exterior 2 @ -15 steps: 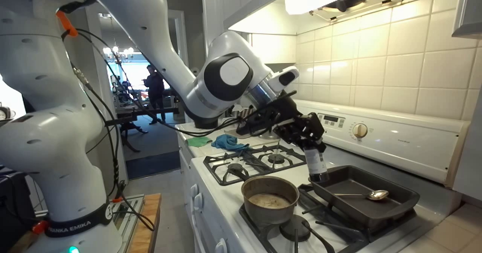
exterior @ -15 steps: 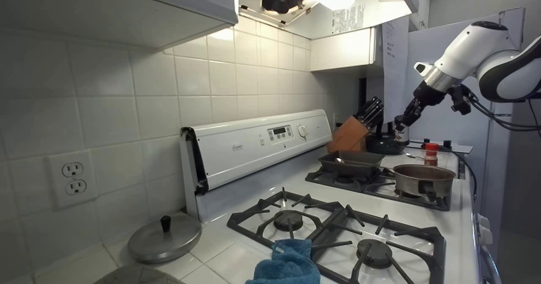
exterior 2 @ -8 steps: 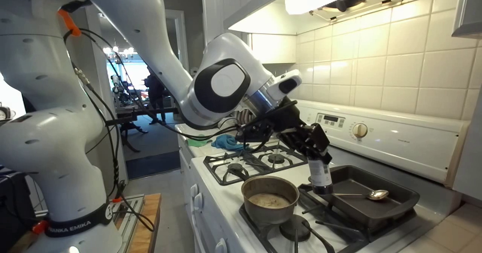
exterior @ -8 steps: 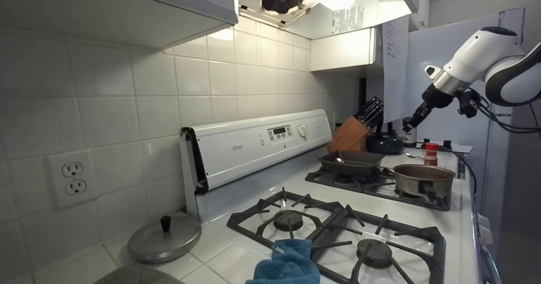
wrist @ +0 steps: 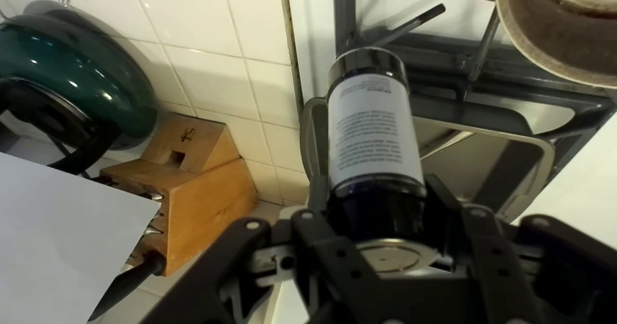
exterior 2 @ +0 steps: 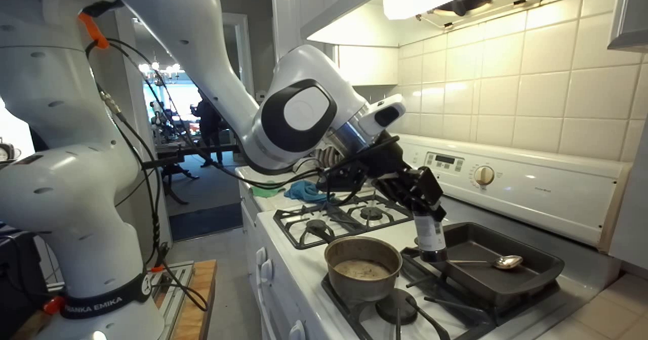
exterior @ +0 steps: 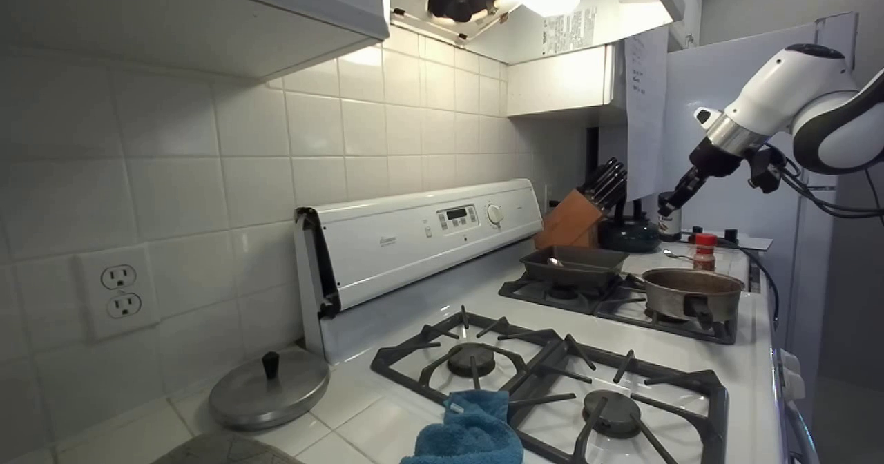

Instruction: Pour the contents in the jar into the pot

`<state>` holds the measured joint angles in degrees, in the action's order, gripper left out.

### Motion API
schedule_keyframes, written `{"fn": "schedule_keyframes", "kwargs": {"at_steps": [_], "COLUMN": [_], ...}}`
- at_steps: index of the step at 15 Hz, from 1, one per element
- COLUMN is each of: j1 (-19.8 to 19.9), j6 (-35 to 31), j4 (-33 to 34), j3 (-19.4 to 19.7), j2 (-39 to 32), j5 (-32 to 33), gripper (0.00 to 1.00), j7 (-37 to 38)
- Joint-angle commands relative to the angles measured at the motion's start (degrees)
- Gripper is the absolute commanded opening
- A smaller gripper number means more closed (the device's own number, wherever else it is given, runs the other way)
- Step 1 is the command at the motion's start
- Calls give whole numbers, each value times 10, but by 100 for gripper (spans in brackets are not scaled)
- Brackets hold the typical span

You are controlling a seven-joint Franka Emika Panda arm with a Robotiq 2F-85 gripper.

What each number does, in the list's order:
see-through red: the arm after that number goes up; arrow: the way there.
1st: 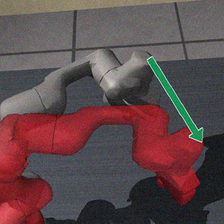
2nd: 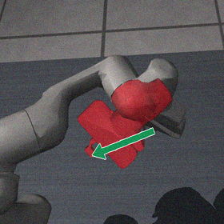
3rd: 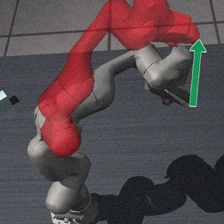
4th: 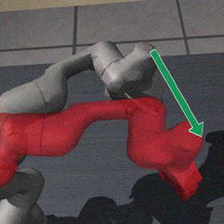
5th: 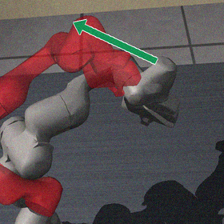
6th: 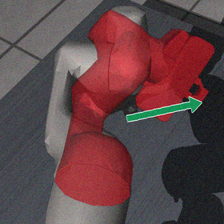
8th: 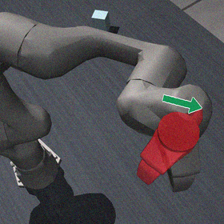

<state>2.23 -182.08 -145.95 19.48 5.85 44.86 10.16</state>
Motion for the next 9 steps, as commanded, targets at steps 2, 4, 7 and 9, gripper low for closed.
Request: {"fn": "schedule_keyframes", "kwargs": {"at_steps": [2,4,7,9], "j1": [9,15,12,-3], "j6": [4,-2,-30,-65], "j4": [13,19,20,10], "j3": [16,29,50,64], "j2": [-13,-21,-36,-48], "j5": [-19,-26,-55,-95], "gripper": [25,25,25,25], "j7": [15,24,18,7]}}
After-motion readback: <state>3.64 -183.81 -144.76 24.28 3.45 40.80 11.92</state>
